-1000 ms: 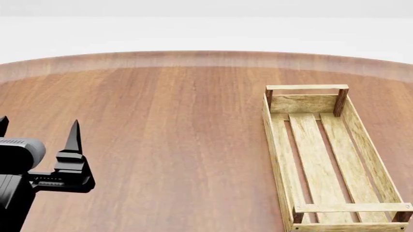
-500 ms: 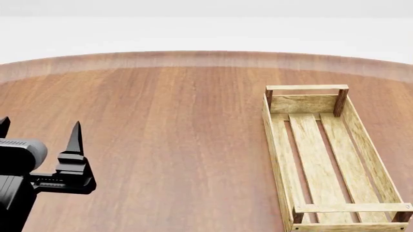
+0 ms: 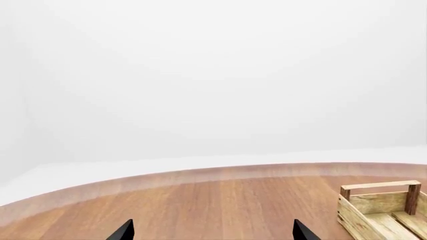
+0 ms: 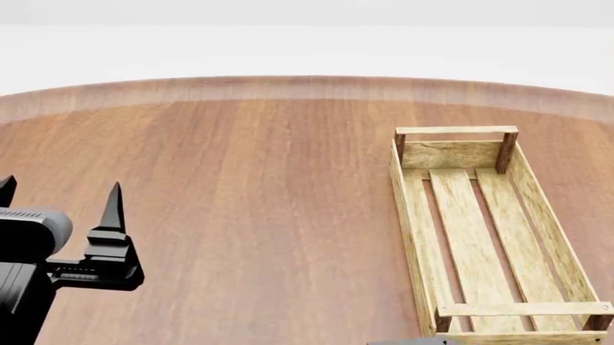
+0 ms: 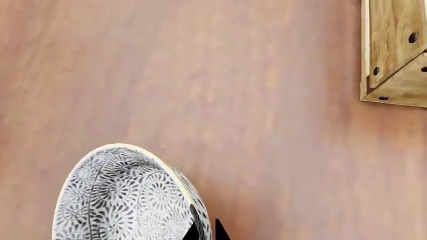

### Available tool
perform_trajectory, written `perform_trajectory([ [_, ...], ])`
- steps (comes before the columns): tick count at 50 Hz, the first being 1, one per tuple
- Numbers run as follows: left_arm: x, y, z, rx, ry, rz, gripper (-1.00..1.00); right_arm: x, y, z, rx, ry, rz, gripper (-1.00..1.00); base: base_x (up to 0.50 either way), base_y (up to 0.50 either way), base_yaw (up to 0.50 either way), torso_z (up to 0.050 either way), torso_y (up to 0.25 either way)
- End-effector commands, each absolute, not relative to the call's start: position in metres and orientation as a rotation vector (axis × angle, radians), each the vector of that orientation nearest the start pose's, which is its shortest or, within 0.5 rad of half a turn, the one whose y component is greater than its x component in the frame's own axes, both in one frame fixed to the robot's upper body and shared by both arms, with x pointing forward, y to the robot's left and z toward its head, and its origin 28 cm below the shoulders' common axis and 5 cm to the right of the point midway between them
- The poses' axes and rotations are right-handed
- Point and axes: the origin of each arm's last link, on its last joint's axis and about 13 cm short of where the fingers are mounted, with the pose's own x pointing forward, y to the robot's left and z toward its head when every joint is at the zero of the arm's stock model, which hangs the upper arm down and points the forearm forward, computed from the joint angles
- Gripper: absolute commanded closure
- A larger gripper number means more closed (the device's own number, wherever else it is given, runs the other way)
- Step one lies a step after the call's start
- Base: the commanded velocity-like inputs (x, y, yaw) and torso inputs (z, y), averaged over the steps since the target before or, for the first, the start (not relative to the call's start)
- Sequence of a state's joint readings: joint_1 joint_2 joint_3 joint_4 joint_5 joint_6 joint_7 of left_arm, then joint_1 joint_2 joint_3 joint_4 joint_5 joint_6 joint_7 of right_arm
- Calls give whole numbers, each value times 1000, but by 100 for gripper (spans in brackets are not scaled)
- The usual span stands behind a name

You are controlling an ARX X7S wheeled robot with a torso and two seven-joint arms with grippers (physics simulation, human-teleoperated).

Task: Stack the right bowl on the left bowl and place them in the tray.

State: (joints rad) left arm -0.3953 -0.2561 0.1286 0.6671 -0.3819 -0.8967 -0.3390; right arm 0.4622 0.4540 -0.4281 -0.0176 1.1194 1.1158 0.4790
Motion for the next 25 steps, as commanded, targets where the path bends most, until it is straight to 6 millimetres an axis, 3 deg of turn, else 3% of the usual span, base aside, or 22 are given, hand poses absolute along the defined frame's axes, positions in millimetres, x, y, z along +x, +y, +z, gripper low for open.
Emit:
perform_trajectory([
  [1, 234, 207, 171, 38, -112, -24, -100, 242, -106, 86, 76, 844, 315, 100, 0, 0, 0, 0, 0],
  [20, 234, 207, 174, 38, -117, -27, -100, 256, -102, 116, 160, 743, 333, 100, 0, 0, 0, 0, 0],
  [25, 233, 207, 173, 35, -116, -28, -100, 260, -100, 116, 166, 734, 334, 100, 0, 0, 0, 0, 0],
])
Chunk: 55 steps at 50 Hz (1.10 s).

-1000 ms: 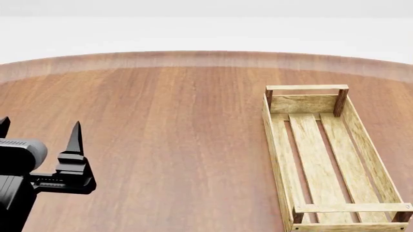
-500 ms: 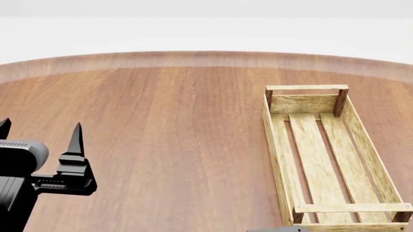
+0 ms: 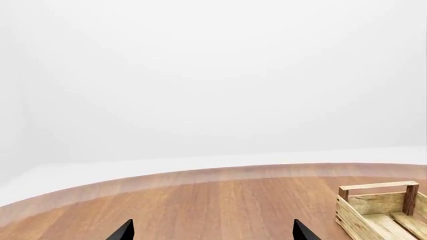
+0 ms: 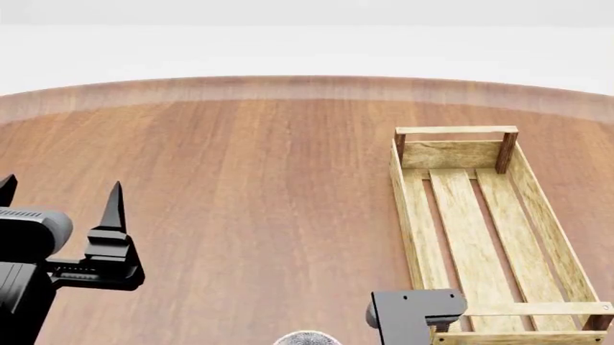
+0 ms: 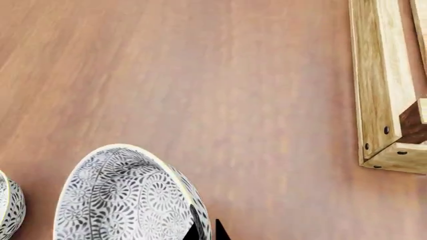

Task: Stack the right bowl on the left bowl and place them in the tray.

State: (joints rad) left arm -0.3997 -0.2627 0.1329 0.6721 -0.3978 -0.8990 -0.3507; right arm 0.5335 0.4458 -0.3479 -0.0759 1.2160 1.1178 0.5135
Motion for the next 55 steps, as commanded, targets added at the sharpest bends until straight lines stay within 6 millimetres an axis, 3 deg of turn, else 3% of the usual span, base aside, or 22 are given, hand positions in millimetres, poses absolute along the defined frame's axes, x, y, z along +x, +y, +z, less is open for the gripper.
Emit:
perform_trajectory([
  [1, 233, 207, 173, 35, -115, -29, -100, 262, -100, 116, 164, 724, 327, 100, 0, 0, 0, 0, 0],
  [16, 233, 206, 173, 38, -114, -29, -100, 308, -98, 123, 273, 664, 319, 100, 0, 0, 0, 0, 0],
  [21, 233, 204, 174, 38, -117, -33, -100, 322, -88, 125, 295, 678, 333, 100, 0, 0, 0, 0, 0],
  [27, 233, 205, 173, 41, -116, -31, -100, 335, -62, 125, 285, 693, 395, 100, 0, 0, 0, 0, 0],
  [55, 230, 204, 180, 49, -126, -31, -100, 335, 34, 125, 308, 791, 718, 100, 0, 0, 0, 0, 0],
])
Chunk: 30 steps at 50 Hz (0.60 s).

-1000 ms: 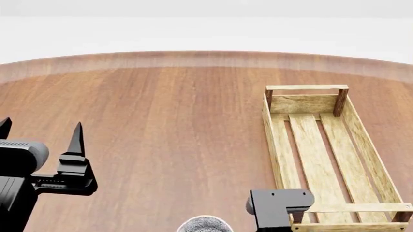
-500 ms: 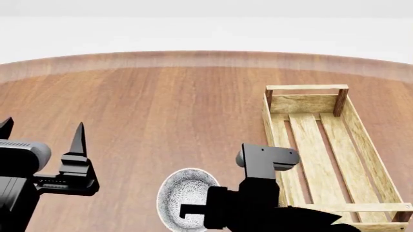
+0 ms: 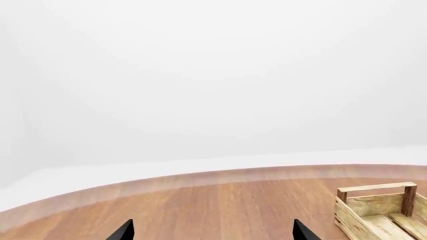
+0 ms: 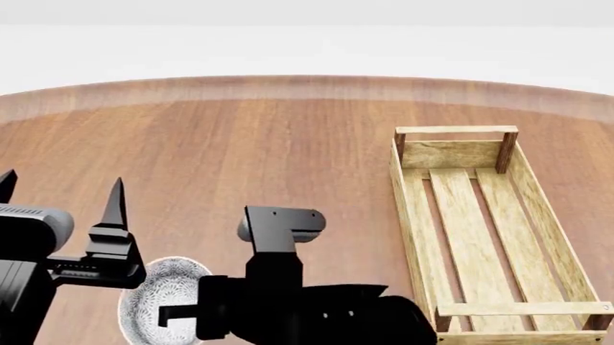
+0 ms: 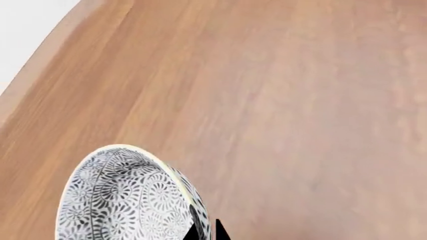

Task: Stack the right bowl on the left bowl and place them in the tray.

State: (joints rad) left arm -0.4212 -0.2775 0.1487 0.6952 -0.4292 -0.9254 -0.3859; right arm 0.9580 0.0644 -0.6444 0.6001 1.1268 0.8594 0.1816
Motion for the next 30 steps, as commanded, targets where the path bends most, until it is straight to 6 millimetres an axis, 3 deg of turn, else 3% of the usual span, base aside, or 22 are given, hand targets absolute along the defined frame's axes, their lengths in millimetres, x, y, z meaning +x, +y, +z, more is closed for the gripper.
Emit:
perform_trajectory([
  [1, 230, 205, 180, 48, -127, -32, -100, 333, 37, 125, 306, 791, 729, 100, 0, 0, 0, 0, 0],
  [14, 223, 209, 179, 47, -125, -23, -100, 307, 62, 110, 256, 848, 864, 100, 0, 0, 0, 0, 1],
  [30, 227, 208, 176, 44, -117, -24, -100, 299, 63, 101, 210, 872, 888, 100, 0, 0, 0, 0, 0],
])
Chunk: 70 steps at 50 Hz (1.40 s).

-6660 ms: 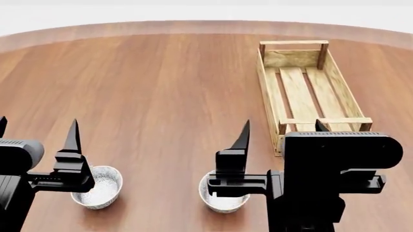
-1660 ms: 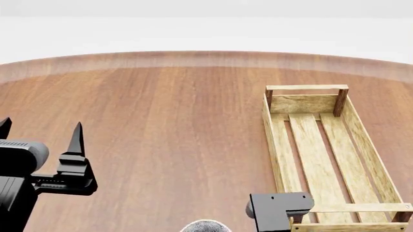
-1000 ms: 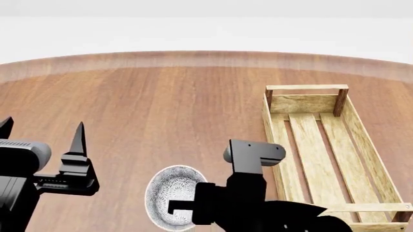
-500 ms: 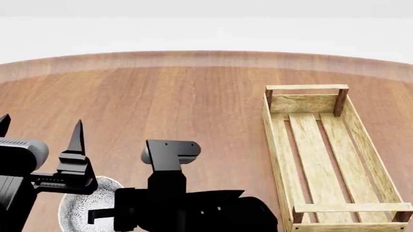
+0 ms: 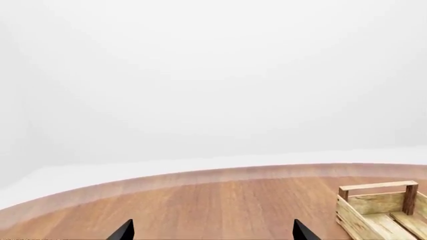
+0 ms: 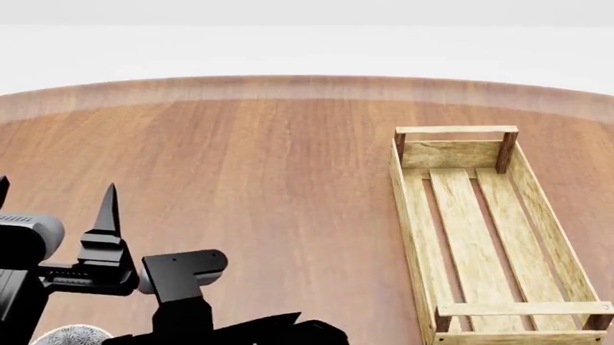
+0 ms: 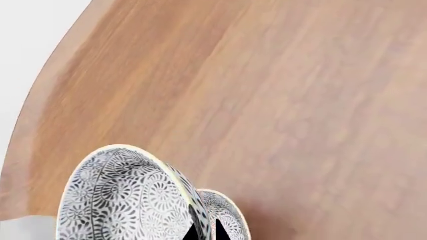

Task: Stack the right bowl on the left bowl and place them in the tray.

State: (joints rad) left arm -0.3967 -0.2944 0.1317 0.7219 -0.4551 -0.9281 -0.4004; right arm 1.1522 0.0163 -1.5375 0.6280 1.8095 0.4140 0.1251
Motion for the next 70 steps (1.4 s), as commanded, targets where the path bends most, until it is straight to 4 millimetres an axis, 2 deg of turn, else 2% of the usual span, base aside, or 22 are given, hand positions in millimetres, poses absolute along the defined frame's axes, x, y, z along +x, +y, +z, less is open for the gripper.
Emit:
perform_trajectory([
  [1, 227, 208, 176, 43, -117, -23, -100, 298, 62, 98, 205, 873, 889, 100, 0, 0, 0, 0, 0],
  [23, 229, 208, 174, 62, -112, -22, -100, 292, 64, 94, 171, 876, 919, 100, 0, 0, 0, 0, 0],
  [38, 228, 207, 172, 77, -111, -28, -100, 294, 64, 95, 174, 861, 912, 100, 0, 0, 0, 0, -235],
  [52, 227, 208, 172, 65, -121, -32, -100, 295, 64, 98, 189, 872, 924, 100, 0, 0, 0, 0, -6],
  [53, 226, 208, 172, 65, -121, -33, -100, 295, 64, 98, 182, 857, 926, -100, 0, 0, 0, 0, 0],
  [70, 226, 208, 171, 65, -120, -34, -100, 295, 64, 94, 173, 841, 915, -100, 0, 0, 0, 0, 0],
])
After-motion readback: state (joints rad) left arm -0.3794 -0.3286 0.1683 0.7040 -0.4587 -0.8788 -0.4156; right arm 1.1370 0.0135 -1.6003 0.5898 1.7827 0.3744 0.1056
